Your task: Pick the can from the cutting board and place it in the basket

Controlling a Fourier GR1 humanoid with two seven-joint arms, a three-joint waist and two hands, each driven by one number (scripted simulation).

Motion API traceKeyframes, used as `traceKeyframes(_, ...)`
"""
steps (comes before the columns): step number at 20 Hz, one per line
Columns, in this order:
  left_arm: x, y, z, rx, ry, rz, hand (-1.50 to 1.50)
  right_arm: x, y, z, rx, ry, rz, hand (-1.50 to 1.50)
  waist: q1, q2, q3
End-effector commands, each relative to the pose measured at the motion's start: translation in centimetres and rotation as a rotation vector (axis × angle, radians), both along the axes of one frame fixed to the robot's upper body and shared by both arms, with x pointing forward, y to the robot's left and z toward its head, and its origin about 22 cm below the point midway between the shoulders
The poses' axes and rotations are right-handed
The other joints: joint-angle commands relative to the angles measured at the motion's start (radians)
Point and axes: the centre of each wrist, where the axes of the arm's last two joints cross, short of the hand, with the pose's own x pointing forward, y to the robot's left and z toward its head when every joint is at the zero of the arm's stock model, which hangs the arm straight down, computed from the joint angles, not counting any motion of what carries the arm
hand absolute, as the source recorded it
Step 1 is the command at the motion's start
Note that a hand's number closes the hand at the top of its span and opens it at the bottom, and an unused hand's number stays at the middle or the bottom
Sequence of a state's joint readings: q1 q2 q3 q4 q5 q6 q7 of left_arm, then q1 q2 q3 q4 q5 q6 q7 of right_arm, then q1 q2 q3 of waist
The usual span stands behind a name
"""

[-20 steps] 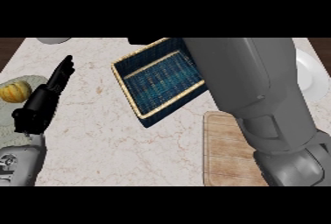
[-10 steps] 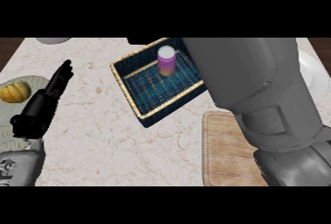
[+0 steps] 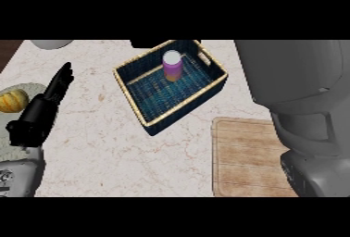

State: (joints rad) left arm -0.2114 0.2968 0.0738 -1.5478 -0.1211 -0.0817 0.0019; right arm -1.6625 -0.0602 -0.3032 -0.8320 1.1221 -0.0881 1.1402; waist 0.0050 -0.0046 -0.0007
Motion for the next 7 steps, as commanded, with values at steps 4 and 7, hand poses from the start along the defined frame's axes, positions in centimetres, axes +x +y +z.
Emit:
traceKeyframes(4,-0.9,1.0,-0.4,0.003,0.013,0.051,0.0,-1.0,-4.9,0.6,0.229,-0.202,-0.305,-1.5,-0.035,-0.015,0.003)
traceKeyframes(7,-1.0,1.2,-0.4,0.006,0.021,0.05,0.0,-2.8,-6.1,1.1,0.255,-0.257,-0.343,-1.5,-0.051,-0.022,0.003)
